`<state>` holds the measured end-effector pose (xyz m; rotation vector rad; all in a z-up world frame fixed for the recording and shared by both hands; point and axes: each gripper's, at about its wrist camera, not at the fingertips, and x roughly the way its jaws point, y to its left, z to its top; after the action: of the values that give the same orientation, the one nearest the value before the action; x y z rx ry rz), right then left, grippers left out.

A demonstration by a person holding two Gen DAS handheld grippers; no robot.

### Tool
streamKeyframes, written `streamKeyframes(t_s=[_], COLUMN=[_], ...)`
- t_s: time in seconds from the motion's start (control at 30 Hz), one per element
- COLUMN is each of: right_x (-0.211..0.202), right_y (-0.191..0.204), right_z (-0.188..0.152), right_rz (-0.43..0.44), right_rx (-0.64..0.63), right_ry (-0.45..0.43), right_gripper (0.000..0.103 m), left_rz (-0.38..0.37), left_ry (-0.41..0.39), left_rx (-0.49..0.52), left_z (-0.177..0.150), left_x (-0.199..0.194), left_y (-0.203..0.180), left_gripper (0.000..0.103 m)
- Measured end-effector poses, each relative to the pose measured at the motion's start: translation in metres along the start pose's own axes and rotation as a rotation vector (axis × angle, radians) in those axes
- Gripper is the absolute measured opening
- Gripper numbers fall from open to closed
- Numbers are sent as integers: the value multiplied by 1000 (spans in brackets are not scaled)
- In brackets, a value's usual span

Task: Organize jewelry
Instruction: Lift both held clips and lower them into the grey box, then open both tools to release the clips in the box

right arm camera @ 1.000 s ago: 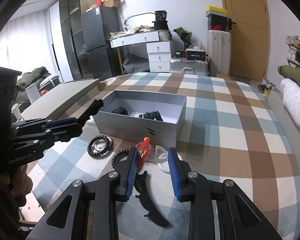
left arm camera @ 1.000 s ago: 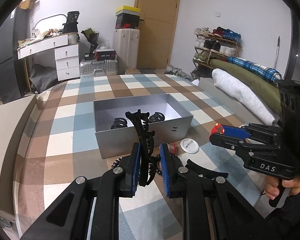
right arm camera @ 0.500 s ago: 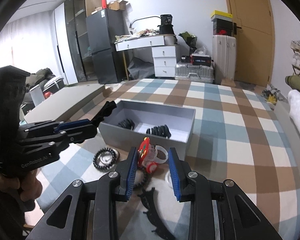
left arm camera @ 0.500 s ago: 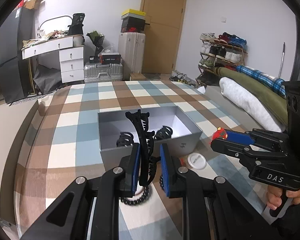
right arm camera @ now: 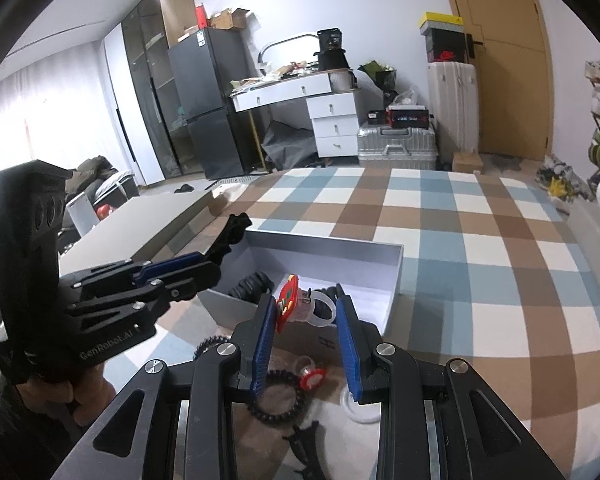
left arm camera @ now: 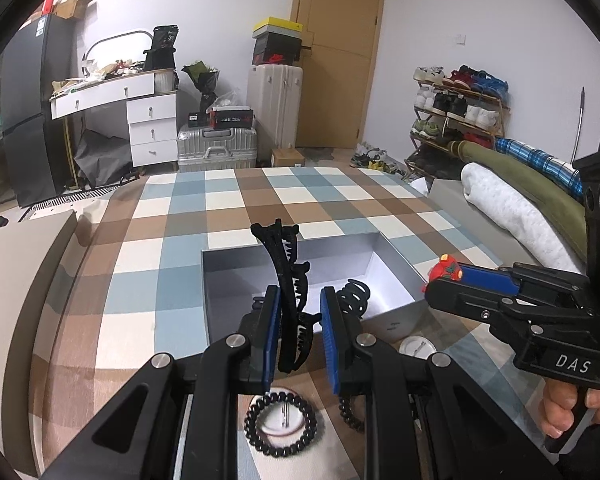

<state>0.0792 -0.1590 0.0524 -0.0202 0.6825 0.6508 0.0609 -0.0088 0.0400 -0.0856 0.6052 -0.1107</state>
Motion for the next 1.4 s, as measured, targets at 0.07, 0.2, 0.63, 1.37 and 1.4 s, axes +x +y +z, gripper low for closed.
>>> streamKeyframes(t_s=[0.07, 0.2, 0.63, 1.37, 1.4], right_x=[3, 12, 32, 51, 51], right_y=[1, -1, -11, -25, -25], right_z=[2, 7, 10, 11, 11], right_rz=[3, 14, 22, 11, 10], right_rx=[2, 20, 72, 133, 132], right_ry=[3, 16, 49, 81, 82], right_gripper=[30, 30, 30, 32, 32], left_rz=[4, 4, 26, 26, 17], left_ry=[0, 6, 48, 85, 82], left_rx=[2, -2, -7, 13, 11], left_z=[2, 6, 5, 4, 4], left_x=[3, 8, 30, 49, 48], left_y=[-1, -2, -1, -11, -12], left_gripper=[14, 14, 14, 14, 14])
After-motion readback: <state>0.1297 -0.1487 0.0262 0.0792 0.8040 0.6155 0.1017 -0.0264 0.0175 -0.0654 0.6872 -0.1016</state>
